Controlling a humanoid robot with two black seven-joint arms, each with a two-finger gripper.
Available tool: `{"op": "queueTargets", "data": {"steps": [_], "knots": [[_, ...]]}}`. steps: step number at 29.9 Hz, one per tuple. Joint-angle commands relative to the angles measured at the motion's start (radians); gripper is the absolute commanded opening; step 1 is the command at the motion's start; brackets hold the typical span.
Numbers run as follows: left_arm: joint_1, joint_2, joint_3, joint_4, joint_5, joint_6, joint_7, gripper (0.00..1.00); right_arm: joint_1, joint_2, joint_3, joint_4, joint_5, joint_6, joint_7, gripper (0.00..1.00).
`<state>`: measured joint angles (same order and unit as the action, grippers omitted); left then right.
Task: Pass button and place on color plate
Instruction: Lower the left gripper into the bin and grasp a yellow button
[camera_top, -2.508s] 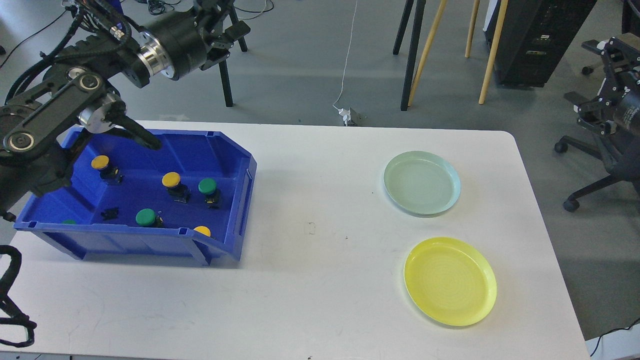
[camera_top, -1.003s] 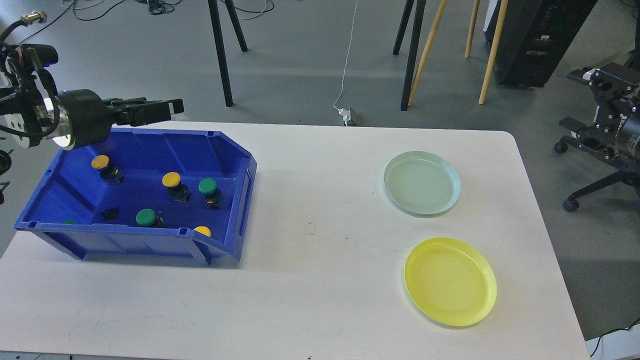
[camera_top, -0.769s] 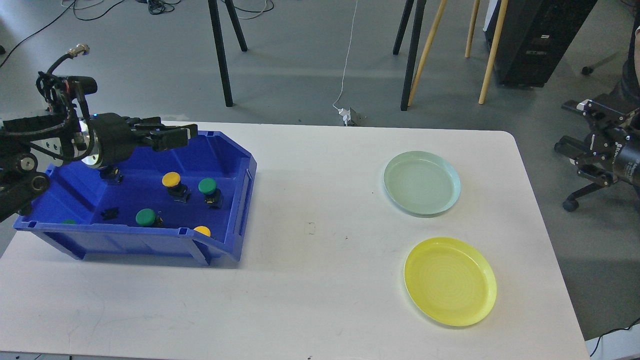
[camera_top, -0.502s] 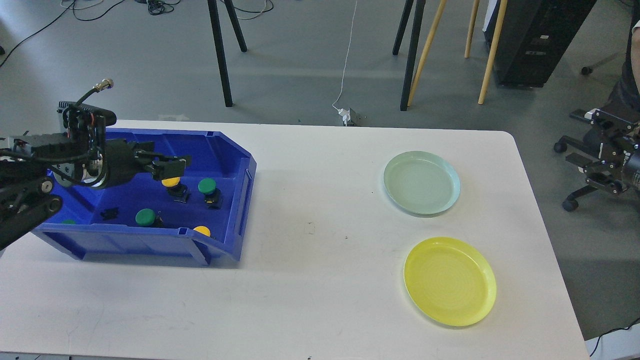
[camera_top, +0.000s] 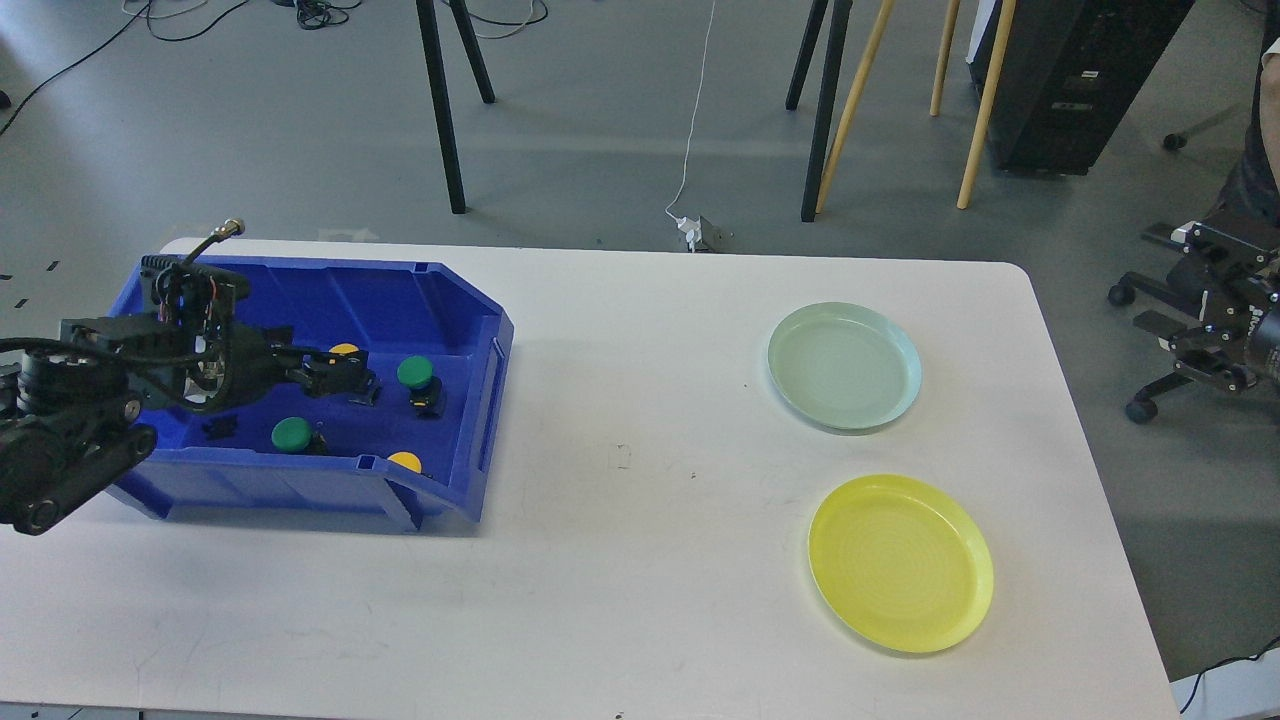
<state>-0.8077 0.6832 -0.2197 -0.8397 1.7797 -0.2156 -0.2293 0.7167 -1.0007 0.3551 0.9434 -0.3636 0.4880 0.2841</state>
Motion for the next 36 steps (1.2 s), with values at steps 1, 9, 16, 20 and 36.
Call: {"op": "queueTargets", "data": {"steps": [1, 9, 16, 20, 36], "knots": [[-0.001, -0.034, 0.000, 0.033, -0.008, -0.002, -0.004, 1.00, -0.002, -0.001, -0.001, 0.000, 0.000, 0.001, 0.001, 0.99], [-0.004, -0.135, 0.000, 0.174, -0.006, 0.002, -0.030, 1.00, -0.014, -0.001, 0.002, -0.002, -0.002, 0.000, 0.006, 0.99], [-0.008, -0.143, 0.000, 0.206, -0.006, 0.007, -0.044, 0.93, -0.022, -0.001, 0.002, -0.003, -0.002, -0.002, 0.009, 0.99], [-0.007, -0.140, 0.000, 0.208, -0.006, 0.021, -0.053, 0.88, -0.023, -0.001, 0.002, -0.002, -0.002, -0.003, 0.012, 0.99], [0.002, -0.129, 0.000, 0.214, -0.011, 0.015, -0.054, 0.54, -0.025, -0.001, 0.004, -0.003, -0.011, -0.005, 0.014, 0.99]]}}
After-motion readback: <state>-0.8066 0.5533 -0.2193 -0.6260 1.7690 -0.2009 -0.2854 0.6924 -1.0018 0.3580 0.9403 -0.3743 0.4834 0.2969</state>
